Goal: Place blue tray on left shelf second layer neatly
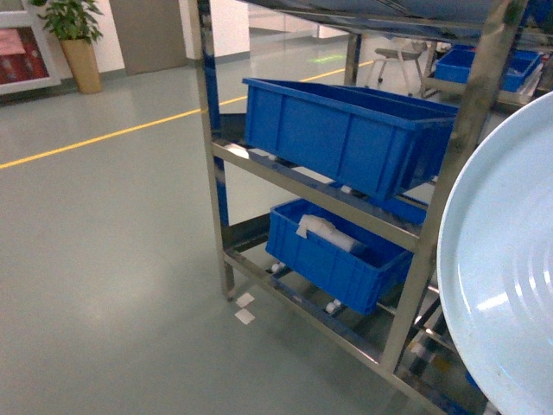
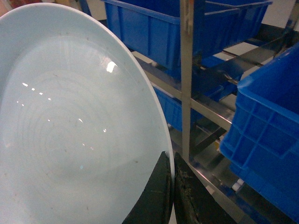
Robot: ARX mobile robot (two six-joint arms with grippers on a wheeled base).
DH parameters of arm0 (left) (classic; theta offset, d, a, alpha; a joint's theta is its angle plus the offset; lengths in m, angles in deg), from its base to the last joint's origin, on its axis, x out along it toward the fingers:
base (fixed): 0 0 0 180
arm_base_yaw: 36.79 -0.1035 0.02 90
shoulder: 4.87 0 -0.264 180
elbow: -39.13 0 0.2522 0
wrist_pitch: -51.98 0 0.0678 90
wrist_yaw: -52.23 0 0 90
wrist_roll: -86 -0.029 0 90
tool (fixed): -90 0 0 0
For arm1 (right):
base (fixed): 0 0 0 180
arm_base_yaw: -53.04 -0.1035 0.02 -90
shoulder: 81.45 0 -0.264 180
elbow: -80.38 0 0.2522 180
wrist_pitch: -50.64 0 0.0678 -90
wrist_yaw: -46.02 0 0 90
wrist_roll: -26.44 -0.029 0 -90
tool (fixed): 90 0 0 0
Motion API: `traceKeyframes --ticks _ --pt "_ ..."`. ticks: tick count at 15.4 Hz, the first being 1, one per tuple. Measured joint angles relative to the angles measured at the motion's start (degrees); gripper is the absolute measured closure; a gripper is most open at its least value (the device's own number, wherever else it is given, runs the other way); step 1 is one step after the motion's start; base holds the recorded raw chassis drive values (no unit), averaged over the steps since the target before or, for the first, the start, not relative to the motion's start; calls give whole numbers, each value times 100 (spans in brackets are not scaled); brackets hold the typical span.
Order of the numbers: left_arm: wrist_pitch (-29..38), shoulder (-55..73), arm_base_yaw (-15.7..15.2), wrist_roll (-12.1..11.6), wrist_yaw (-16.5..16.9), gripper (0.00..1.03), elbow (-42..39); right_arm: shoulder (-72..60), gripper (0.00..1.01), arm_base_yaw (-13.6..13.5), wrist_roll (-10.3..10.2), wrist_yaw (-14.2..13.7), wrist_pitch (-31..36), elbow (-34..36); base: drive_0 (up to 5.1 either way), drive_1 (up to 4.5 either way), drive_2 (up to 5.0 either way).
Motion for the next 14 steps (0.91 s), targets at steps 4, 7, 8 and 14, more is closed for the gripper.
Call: traceKeyframes --ticks 4,7,8,14 --pt "-2 0 0 0 0 5 0 -2 99 0 0 0 0 0 -166 -166 -166" --pt "-2 0 0 0 0 5 0 -2 99 -2 0 -2 2 0 -160 -160 -160" --pt "-2 0 0 0 0 5 0 -2 99 0 0 -2 0 0 -158 -158 -158" --pt "-2 0 0 0 0 5 0 -2 99 -2 0 0 0 0 -161 -161 -161"
